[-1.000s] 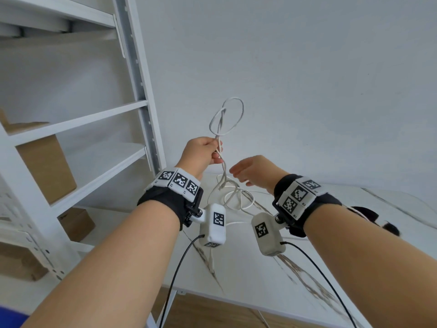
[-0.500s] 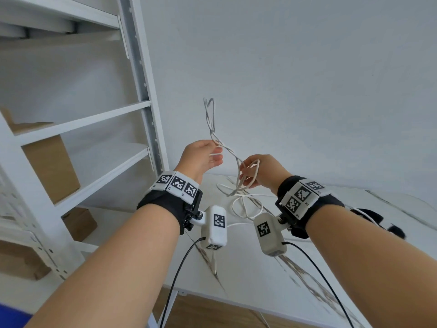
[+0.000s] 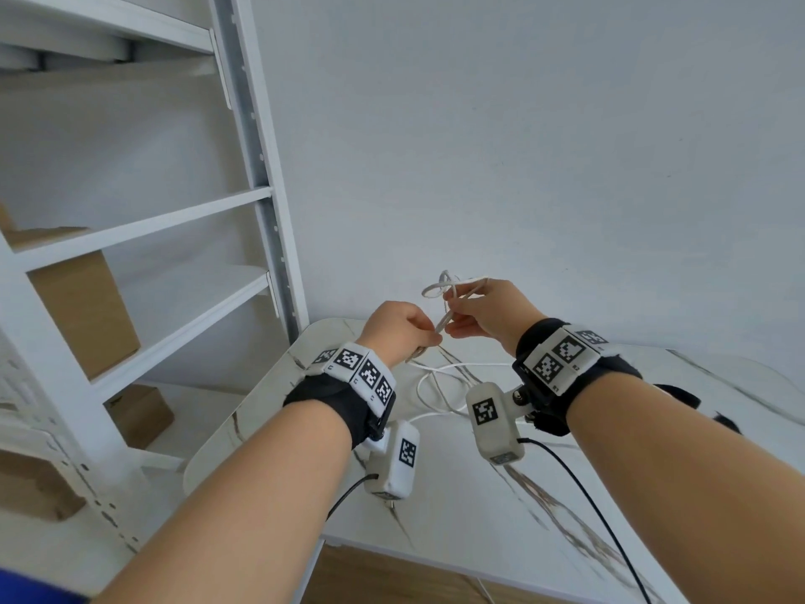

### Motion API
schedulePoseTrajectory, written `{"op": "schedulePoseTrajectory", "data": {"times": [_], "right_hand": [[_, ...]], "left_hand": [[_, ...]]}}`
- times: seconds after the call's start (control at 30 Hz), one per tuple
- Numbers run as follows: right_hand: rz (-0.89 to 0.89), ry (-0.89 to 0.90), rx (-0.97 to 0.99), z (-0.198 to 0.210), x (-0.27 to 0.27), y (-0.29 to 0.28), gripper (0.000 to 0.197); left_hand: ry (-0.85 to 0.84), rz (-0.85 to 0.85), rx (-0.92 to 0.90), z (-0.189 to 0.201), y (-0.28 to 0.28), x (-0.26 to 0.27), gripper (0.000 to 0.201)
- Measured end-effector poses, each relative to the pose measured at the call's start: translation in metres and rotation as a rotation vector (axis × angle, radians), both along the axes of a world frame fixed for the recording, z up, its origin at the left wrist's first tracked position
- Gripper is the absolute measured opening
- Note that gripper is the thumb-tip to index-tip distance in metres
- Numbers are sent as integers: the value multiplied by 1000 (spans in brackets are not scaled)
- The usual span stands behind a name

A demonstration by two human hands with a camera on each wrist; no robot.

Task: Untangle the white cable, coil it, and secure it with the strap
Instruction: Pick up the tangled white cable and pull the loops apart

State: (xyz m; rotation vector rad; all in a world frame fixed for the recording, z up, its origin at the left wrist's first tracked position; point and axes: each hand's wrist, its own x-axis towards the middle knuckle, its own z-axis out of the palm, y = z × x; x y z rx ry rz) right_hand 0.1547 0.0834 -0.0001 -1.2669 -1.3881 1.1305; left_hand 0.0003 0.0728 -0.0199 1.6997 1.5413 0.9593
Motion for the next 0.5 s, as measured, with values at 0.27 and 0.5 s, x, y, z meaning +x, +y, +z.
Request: {"op": "schedulePoseTrajectory", "data": {"times": [0.27,0.5], "right_hand": [[-133,-406,102,4,1,-4,19],[-434,-250,-42,5,45,9,17]], "left_hand": [[-174,196,-8,20,4,-18,24],[-279,512,14,34,14,-55,13]]}}
